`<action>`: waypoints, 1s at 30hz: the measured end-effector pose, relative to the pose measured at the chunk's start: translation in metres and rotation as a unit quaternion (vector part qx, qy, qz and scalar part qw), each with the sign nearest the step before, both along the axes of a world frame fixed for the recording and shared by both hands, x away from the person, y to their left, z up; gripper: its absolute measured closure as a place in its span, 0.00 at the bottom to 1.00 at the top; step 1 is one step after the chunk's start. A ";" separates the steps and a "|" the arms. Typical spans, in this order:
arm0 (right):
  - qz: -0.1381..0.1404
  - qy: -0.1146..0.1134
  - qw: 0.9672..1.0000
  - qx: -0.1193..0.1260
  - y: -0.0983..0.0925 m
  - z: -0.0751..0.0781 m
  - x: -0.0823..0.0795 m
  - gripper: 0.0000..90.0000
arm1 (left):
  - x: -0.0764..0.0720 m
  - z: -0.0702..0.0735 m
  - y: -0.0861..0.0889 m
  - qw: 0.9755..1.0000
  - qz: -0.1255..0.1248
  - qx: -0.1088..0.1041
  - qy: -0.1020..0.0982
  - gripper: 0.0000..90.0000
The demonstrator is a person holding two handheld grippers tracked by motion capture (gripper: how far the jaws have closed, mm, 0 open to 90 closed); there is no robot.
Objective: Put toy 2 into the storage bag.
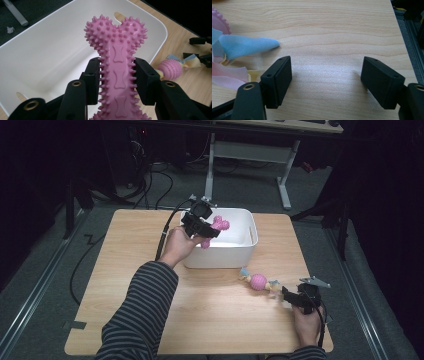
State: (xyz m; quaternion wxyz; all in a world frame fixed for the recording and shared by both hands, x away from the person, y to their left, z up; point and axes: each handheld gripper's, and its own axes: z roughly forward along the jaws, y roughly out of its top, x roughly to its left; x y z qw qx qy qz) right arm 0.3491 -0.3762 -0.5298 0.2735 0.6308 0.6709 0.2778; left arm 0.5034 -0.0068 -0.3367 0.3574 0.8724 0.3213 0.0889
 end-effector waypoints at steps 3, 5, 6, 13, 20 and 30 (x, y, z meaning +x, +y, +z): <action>0.000 0.000 1.000 0.000 0.000 0.000 0.000 0.28 | 0.002 -0.002 -0.001 1.000 0.005 0.001 0.000 0.65; 0.000 0.000 1.000 0.000 0.000 0.000 0.000 0.28 | 0.004 -0.004 -0.001 1.000 0.011 0.000 -0.001 0.65; 0.000 0.000 1.000 0.000 0.000 0.000 0.000 0.28 | 0.006 -0.005 -0.001 1.000 0.013 0.001 0.000 0.65; 0.002 -0.001 1.000 -0.001 0.000 0.000 0.000 0.28 | 0.017 -0.015 0.001 0.999 0.036 0.000 0.011 0.65; 0.002 0.000 1.000 0.000 0.000 0.000 0.000 0.28 | 0.023 -0.025 -0.001 0.999 0.047 0.002 0.011 0.65; 0.002 0.000 1.000 0.000 0.000 0.000 0.000 0.28 | 0.030 -0.031 -0.001 0.998 0.062 -0.001 0.009 0.65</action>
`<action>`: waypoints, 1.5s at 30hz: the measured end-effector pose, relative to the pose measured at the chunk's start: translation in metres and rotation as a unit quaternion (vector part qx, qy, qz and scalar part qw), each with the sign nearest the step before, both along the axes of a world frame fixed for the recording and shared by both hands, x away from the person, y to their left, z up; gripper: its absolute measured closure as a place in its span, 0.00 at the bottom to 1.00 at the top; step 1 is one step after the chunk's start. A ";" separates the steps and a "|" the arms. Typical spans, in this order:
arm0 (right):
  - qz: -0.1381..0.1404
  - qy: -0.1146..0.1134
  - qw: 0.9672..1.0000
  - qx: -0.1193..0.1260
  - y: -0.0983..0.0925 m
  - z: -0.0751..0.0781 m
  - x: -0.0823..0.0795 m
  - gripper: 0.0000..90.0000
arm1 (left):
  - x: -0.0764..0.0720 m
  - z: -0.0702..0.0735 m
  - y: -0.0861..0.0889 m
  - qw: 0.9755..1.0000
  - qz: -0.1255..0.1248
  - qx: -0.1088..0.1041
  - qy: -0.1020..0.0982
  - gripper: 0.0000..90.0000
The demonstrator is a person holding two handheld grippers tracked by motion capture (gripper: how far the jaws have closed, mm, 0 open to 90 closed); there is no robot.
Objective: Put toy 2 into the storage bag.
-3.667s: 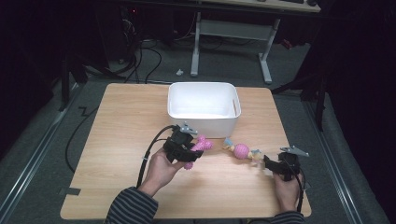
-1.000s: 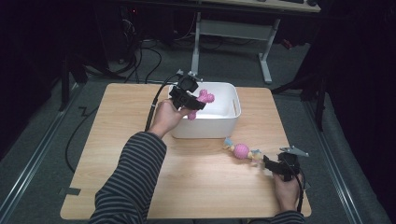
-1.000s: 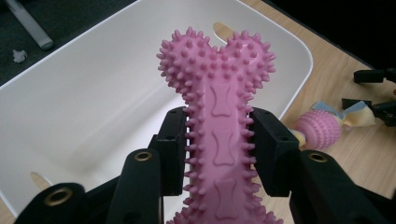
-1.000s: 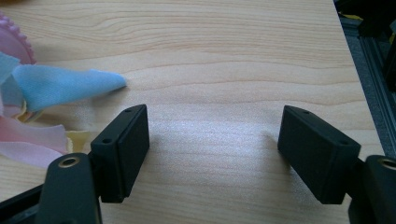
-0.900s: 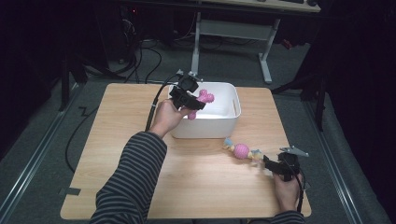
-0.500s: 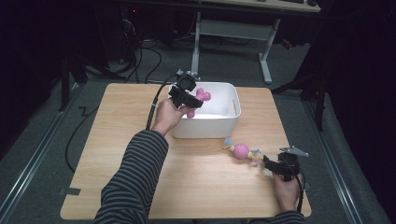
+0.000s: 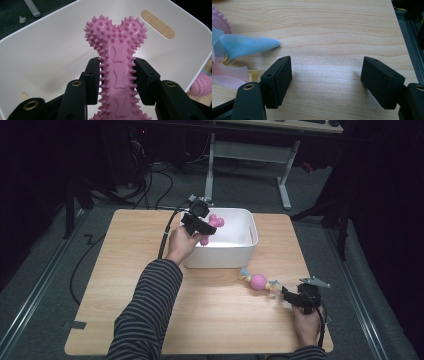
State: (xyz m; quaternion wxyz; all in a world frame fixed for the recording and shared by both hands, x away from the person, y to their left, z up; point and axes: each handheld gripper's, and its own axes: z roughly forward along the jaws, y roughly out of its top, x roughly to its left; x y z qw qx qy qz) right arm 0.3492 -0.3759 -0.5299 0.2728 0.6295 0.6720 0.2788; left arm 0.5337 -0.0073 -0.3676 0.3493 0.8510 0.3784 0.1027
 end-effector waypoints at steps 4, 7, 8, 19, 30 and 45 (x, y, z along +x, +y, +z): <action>0.000 0.000 1.000 0.000 0.000 0.000 0.000 0.28 | 0.001 -0.002 -0.001 1.000 0.002 0.008 -0.004 0.65; 0.000 0.000 1.000 0.000 0.000 0.000 0.000 0.28 | 0.002 -0.004 -0.003 1.000 0.002 0.011 -0.004 0.65; 0.000 0.000 1.000 0.000 0.000 0.000 0.000 0.28 | 0.002 -0.007 -0.004 1.000 0.002 0.015 -0.002 0.65; 0.000 0.000 1.000 0.000 0.000 0.000 0.000 0.28 | 0.004 -0.011 -0.005 1.000 0.005 0.015 0.005 0.65; 0.001 0.000 1.000 -0.001 0.000 0.000 0.000 0.28 | 0.007 -0.016 -0.005 1.000 0.011 0.020 0.018 0.64; 0.001 0.000 1.000 -0.001 0.000 0.000 0.000 0.28 | 0.010 -0.027 -0.007 0.999 0.017 0.040 0.029 0.64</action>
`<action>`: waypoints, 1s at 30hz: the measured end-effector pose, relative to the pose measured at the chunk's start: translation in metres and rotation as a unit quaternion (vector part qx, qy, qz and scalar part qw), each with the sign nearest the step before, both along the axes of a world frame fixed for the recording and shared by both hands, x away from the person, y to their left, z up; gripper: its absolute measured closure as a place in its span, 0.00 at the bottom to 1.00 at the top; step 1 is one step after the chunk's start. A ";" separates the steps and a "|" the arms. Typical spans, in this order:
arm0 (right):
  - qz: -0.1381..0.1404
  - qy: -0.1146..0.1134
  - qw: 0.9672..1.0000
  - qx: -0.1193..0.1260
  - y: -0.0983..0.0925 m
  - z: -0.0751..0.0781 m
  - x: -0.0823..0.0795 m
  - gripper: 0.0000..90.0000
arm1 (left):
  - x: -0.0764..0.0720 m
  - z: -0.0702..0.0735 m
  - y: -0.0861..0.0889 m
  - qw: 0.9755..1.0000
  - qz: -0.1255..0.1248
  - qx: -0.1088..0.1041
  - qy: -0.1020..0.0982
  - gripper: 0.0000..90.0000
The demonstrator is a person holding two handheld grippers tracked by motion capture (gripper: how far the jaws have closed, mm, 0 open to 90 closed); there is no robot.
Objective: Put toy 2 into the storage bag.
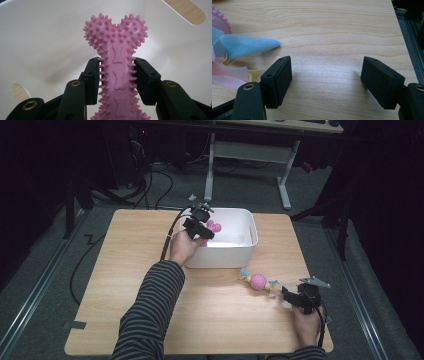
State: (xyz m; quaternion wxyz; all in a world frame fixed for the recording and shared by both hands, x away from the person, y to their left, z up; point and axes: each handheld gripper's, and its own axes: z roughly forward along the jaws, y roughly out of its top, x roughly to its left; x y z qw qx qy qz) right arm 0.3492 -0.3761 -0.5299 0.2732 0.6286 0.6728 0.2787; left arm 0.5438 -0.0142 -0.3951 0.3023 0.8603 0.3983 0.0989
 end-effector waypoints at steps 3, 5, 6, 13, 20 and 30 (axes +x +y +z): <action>0.000 0.000 1.000 0.000 0.000 0.000 0.000 0.28 | -0.001 -0.001 0.000 1.000 -0.001 0.003 0.001 0.64; 0.000 0.000 1.000 0.000 0.000 0.000 0.000 0.28 | 0.000 -0.002 0.000 1.000 -0.001 0.002 0.004 0.64; 0.000 0.000 1.000 0.000 0.000 0.000 0.000 0.28 | 0.000 -0.002 0.000 1.000 -0.001 0.003 0.005 0.64; 0.000 0.000 1.000 0.000 0.000 0.000 0.000 0.28 | -0.002 0.001 0.002 1.000 0.001 -0.002 0.008 0.53; -0.001 0.002 1.000 0.001 0.000 0.000 0.000 0.28 | -0.014 0.016 0.013 1.000 -0.002 -0.022 -0.014 0.45; -0.001 0.002 1.000 0.001 0.000 0.000 0.000 0.28 | -0.040 0.034 0.040 0.998 0.002 -0.042 -0.049 0.41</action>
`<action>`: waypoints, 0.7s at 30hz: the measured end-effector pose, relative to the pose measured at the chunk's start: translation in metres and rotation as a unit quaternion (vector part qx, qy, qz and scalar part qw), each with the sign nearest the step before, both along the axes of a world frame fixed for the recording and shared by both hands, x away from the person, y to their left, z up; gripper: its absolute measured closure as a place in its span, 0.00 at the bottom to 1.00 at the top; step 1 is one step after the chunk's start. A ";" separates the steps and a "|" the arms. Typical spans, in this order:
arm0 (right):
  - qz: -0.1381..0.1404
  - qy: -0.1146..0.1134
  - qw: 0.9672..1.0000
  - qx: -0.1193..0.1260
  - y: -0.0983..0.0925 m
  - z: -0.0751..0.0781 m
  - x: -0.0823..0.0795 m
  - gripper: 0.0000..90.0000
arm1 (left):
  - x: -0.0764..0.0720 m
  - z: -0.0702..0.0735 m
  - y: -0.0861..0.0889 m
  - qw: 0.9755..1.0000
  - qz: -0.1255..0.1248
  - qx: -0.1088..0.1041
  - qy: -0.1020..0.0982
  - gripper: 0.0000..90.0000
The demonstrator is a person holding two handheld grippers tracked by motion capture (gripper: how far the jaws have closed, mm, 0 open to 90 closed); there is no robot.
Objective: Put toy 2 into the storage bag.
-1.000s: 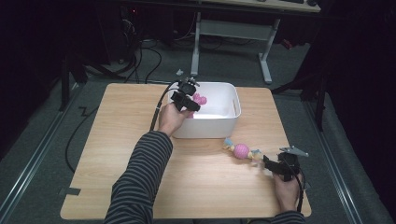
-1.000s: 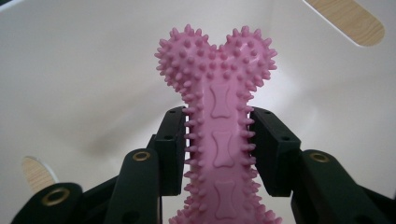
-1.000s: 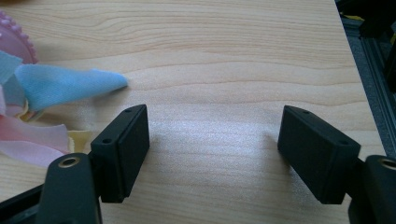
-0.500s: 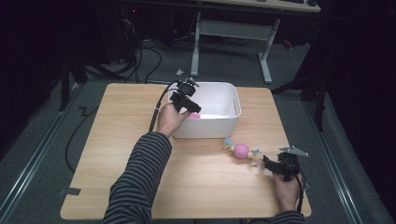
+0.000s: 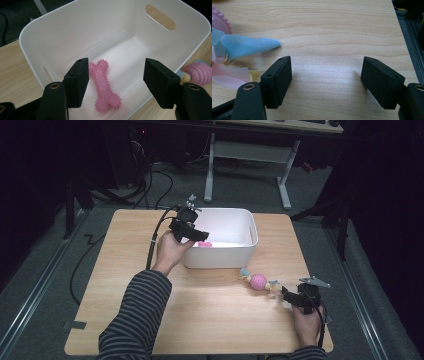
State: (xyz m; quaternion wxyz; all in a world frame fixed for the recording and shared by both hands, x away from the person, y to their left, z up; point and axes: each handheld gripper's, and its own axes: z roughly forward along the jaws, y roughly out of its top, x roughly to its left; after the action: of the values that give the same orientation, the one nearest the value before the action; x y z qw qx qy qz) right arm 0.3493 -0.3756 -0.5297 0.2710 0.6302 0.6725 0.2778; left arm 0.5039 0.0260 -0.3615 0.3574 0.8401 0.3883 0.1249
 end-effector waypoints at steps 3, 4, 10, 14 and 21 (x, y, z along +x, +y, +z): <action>0.000 0.000 1.000 0.000 0.000 0.000 0.000 0.28 | -0.008 0.002 0.012 1.000 0.005 -0.009 -0.011 0.41; 0.000 0.000 1.000 0.000 0.000 0.000 0.000 0.28 | -0.008 0.002 0.012 1.000 0.005 -0.009 -0.011 0.41; 0.000 0.000 1.000 0.000 0.000 0.000 0.000 0.28 | -0.021 0.008 0.028 1.000 0.008 -0.009 -0.025 0.39; 0.000 0.000 1.000 0.000 0.000 0.000 0.000 0.28 | -0.030 0.015 0.036 0.999 0.010 -0.022 -0.035 0.39; 0.000 0.000 1.000 0.000 0.000 0.000 0.000 0.28 | -0.045 0.015 0.051 0.998 0.013 -0.037 -0.041 0.39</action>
State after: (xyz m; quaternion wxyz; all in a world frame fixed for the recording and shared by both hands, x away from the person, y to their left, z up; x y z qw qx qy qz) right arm 0.3495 -0.3758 -0.5297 0.2713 0.6297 0.6728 0.2778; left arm 0.4585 0.0769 -0.3464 0.4017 0.8157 0.3886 0.1492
